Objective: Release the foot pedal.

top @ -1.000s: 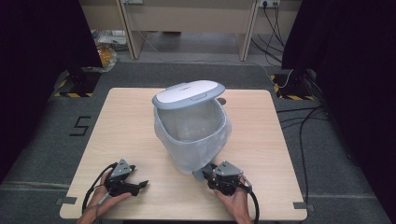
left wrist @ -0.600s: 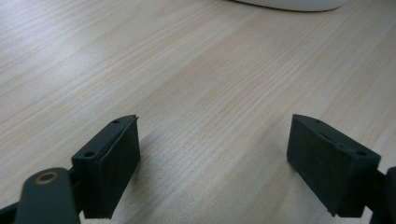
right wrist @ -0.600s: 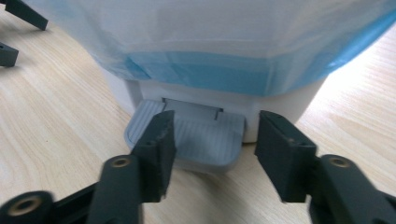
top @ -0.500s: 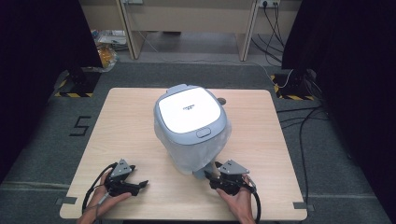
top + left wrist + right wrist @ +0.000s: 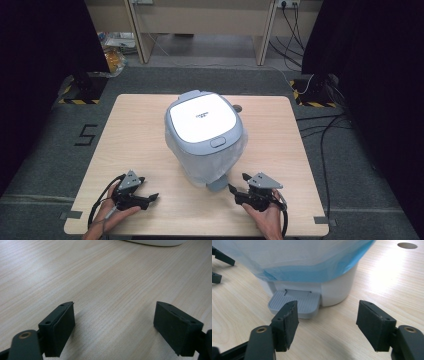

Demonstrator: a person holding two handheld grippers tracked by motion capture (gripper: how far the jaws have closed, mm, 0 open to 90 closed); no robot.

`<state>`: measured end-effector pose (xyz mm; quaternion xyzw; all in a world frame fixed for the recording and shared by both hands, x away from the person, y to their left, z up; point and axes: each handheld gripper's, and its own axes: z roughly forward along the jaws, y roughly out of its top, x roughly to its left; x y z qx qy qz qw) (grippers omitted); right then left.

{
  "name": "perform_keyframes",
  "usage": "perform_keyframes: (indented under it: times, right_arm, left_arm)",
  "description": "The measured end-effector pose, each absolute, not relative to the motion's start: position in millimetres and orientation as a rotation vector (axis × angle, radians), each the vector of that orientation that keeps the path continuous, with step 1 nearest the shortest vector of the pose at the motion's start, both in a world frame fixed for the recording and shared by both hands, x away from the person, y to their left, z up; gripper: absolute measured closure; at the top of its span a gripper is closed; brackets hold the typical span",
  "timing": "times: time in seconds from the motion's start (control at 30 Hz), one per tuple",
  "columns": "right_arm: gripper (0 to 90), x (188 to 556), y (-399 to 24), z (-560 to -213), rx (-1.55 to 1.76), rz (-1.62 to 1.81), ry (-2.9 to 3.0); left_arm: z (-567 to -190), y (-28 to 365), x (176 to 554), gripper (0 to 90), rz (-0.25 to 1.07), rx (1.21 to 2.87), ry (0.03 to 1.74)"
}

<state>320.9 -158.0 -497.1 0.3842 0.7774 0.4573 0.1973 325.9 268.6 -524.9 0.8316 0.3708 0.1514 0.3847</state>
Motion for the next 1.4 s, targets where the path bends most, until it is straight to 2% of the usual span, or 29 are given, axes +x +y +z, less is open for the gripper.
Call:
perform_keyframes:
  times: [0.43,1.23,1.4]
  right_arm:
    - [25.0,308,-179,-504,1.123,1.280,2.148]
    - [25.4,286,-193,-511,1.147,1.234,2.163]
    - [22.9,279,-200,-512,1.175,1.228,2.162]
  left_arm:
    - [-525,268,326,16.6,0.387,2.114,0.950]
    - [-525,268,326,16.9,0.387,2.113,0.951]
    - [-525,268,326,16.9,0.388,2.112,0.952]
